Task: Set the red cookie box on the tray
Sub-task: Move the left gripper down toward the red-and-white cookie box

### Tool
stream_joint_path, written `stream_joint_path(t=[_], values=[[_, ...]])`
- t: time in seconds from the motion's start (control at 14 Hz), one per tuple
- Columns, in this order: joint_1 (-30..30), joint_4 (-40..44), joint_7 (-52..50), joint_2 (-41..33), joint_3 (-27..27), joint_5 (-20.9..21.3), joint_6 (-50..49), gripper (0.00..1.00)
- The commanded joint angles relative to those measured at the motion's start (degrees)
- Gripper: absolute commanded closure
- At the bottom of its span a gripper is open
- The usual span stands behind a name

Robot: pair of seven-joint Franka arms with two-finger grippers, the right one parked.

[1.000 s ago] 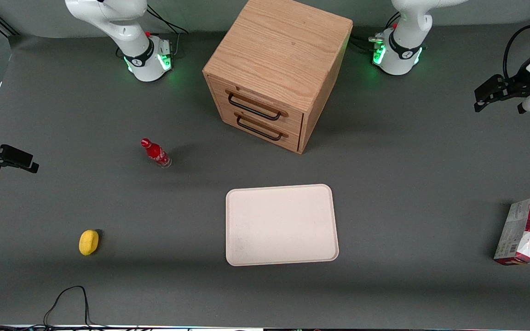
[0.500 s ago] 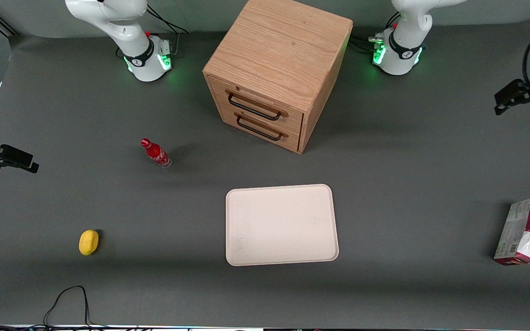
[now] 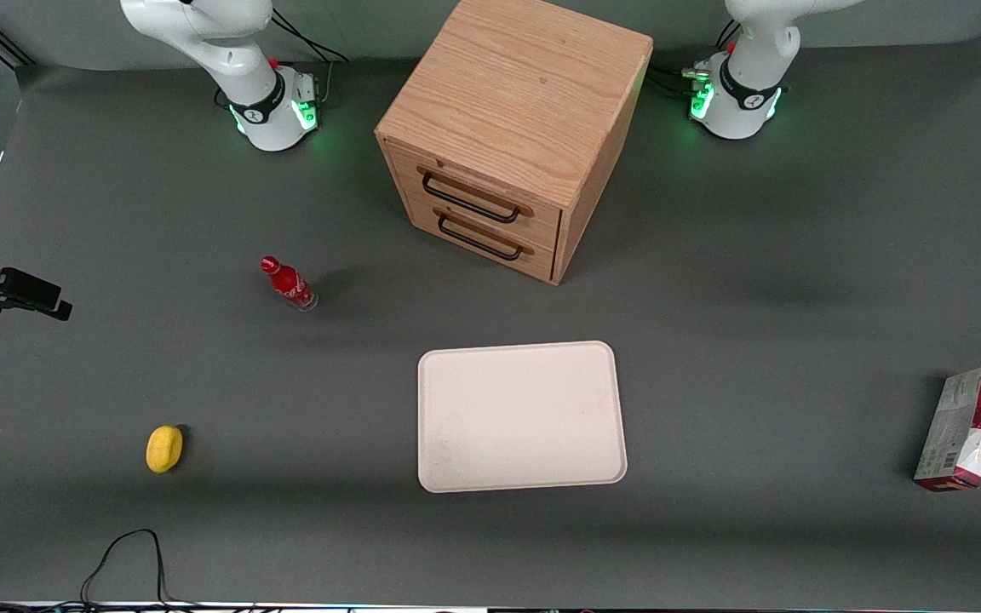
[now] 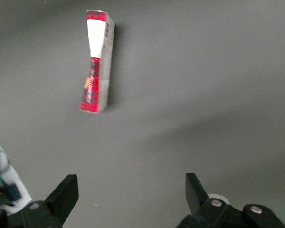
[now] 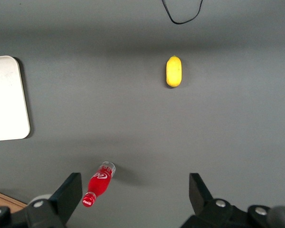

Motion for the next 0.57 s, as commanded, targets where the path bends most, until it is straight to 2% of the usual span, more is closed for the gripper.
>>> stream_joint_path(t=[0.0,0.21,0.5], values=[[2.28,7.91,12.43,8.89,0.38,-2.13,2.33,0.0],[4.66,8.27,19.12,14.43,0.38,-3.72,9.17,0.0],[4.75,8.27,25.73,21.29,0.47,-5.65,20.78,0.0]])
